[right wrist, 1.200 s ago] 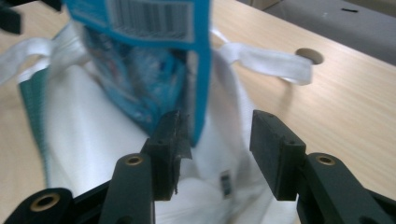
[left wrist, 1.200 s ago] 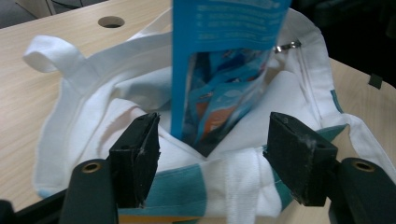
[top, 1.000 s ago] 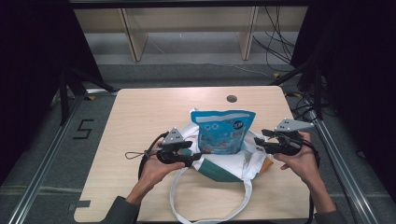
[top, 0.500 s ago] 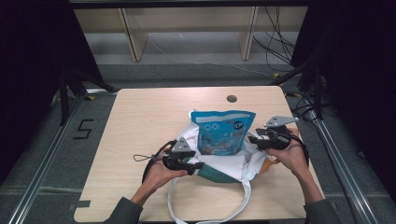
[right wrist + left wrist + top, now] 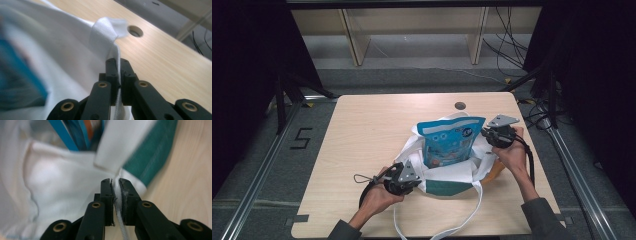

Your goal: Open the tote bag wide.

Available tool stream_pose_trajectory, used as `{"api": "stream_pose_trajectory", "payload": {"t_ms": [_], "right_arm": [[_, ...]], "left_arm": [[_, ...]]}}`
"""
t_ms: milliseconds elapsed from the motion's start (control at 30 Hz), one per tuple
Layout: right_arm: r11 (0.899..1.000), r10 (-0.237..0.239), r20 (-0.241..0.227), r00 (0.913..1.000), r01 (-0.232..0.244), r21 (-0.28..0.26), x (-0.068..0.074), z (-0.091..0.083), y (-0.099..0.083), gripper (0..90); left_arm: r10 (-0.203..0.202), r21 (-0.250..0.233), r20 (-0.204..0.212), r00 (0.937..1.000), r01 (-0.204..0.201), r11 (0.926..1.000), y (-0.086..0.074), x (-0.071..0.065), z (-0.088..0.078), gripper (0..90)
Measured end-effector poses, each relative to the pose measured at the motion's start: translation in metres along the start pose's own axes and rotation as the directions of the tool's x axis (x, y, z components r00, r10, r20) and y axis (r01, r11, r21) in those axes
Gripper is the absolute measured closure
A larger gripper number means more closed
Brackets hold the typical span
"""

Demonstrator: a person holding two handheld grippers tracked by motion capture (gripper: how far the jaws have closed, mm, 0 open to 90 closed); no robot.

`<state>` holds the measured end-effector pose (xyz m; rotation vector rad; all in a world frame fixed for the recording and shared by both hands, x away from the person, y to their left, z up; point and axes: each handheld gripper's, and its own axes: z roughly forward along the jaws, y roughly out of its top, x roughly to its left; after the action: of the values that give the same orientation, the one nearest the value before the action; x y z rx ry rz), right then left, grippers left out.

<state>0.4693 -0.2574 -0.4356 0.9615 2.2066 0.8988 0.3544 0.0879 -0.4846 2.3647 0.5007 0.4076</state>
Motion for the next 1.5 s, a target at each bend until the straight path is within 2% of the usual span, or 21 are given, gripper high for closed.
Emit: {"api": "stream_pose_trajectory", "payload": {"t_ms": [100, 167, 267, 333, 433, 633, 667, 700, 733, 767, 800, 867, 967, 1067, 1167, 1233, 1267, 1333, 1367, 1467, 1500], "right_arm": [[0.997, 0.003, 0.043, 0.9991, -0.006, 0.076, -0.008, 0.026, -0.009, 88.1], [0.989, 0.031, 0.023, 0.9993, -0.034, 0.144, -0.010, 0.042, -0.019, 88.1], [0.986, 0.016, 0.025, 0.9996, -0.020, 0.168, -0.007, 0.055, -0.030, 88.0], [0.985, -0.031, 0.044, 0.9986, 0.023, 0.171, 0.000, 0.057, -0.032, 87.6], [0.989, 0.010, 0.034, 0.9994, -0.015, 0.150, -0.005, 0.051, -0.031, 81.5], [0.998, 0.055, 0.007, 0.9985, -0.055, 0.000, -0.008, 0.001, -0.012, 60.0], [0.998, 0.053, -0.024, 0.9983, -0.053, -0.025, -0.005, -0.010, -0.010, 58.6], [0.997, 0.060, -0.058, 0.9965, -0.062, -0.042, -0.001, -0.021, -0.009, 57.8], [0.995, 0.075, -0.095, 0.9927, -0.080, -0.053, 0.004, -0.031, -0.008, 57.7], [0.993, 0.086, -0.134, 0.9873, -0.095, -0.067, 0.010, -0.039, -0.008, 56.9], [0.993, 0.094, -0.171, 0.9808, -0.105, -0.060, 0.015, -0.046, -0.008, 56.0], [0.994, 0.046, -0.244, 0.9688, -0.069, -0.086, 0.026, -0.056, -0.011, 55.5], [0.998, 0.017, -0.324, 0.9457, -0.037, -0.057, 0.047, -0.059, -0.019, 55.2], [1.000, 0.012, -0.363, 0.9317, -0.019, -0.016, 0.057, -0.056, -0.025, 55.3], [1.000, -0.004, -0.403, 0.9151, -0.003, -0.016, 0.063, -0.060, -0.028, 55.7], [1.000, -0.013, -0.448, 0.8938, -0.001, -0.031, 0.068, -0.064, -0.029, 55.7], [0.999, -0.025, -0.468, 0.8832, 0.007, -0.039, 0.070, -0.065, -0.030, 55.7], [1.000, -0.013, -0.489, 0.8720, 0.009, -0.011, 0.079, -0.067, -0.034, 55.7], [0.999, -0.044, -0.480, 0.8764, 0.043, -0.013, 0.081, -0.065, -0.036, 55.4], [1.000, -0.013, -0.523, 0.8525, 0.023, 0.013, 0.085, -0.062, -0.041, 55.2], [0.999, -0.019, -0.514, 0.8578, 0.034, 0.020, 0.087, -0.063, -0.043, 58.1]], "left_arm": [[-0.023, 0.020, 0.012, 0.9997, 0.023, 0.9995, -0.017, -0.004, 0.007, 83.4], [-0.040, 0.013, 0.016, 0.9991, 0.040, 0.9991, -0.017, -0.002, 0.006, 83.4], [-0.025, 0.026, 0.006, 0.9997, 0.024, 0.9994, -0.014, -0.003, 0.008, 83.2], [-0.063, 0.010, 0.028, 0.9976, 0.063, 0.9980, -0.013, 0.000, 0.001, 82.5], [-0.107, -0.033, 0.065, 0.9921, 0.109, 0.9935, -0.008, 0.004, -0.009, 74.9], [-0.170, -0.185, 0.035, 0.9848, 0.174, 0.9671, 0.018, 0.025, -0.043, 53.3], [-0.194, -0.207, 0.044, 0.9800, 0.199, 0.9579, 0.021, 0.033, -0.046, 50.3], [-0.262, -0.236, 0.053, 0.9635, 0.267, 0.9342, 0.024, 0.040, -0.047, 48.3], [-0.280, -0.258, 0.043, 0.9591, 0.281, 0.9243, 0.027, 0.048, -0.048, 47.7], [-0.279, -0.255, 0.017, 0.9602, 0.274, 0.9274, 0.030, 0.054, -0.048, 47.8], [-0.259, -0.230, -0.030, 0.9655, 0.245, 0.9418, 0.035, 0.062, -0.044, 46.3], [-0.271, -0.202, -0.087, 0.9587, 0.249, 0.9472, 0.040, 0.071, -0.031, 43.3], [-0.268, -0.124, -0.096, 0.9585, 0.256, 0.9587, 0.048, 0.085, -0.004, 40.9], [-0.287, -0.088, -0.079, 0.9548, 0.280, 0.9561, 0.052, 0.097, 0.012, 44.7], [-0.304, -0.113, -0.052, 0.9513, 0.297, 0.9482, 0.056, 0.107, 0.019, 60.2], [-0.362, -0.170, -0.039, 0.9313, 0.351, 0.9209, 0.060, 0.111, 0.022, 70.4], [-0.374, -0.178, -0.022, 0.9273, 0.364, 0.9142, 0.061, 0.114, 0.023, 74.5], [-0.375, -0.173, -0.037, 0.9261, 0.364, 0.9151, 0.064, 0.119, 0.024, 79.1], [-0.386, -0.177, -0.039, 0.9216, 0.374, 0.9104, 0.065, 0.121, 0.024, 81.1], [-0.406, -0.167, -0.053, 0.9125, 0.392, 0.9045, 0.065, 0.129, 0.027, 83.9], [-0.406, -0.156, -0.050, 0.9127, 0.394, 0.9058, 0.064, 0.133, 0.029, 84.9]]}}
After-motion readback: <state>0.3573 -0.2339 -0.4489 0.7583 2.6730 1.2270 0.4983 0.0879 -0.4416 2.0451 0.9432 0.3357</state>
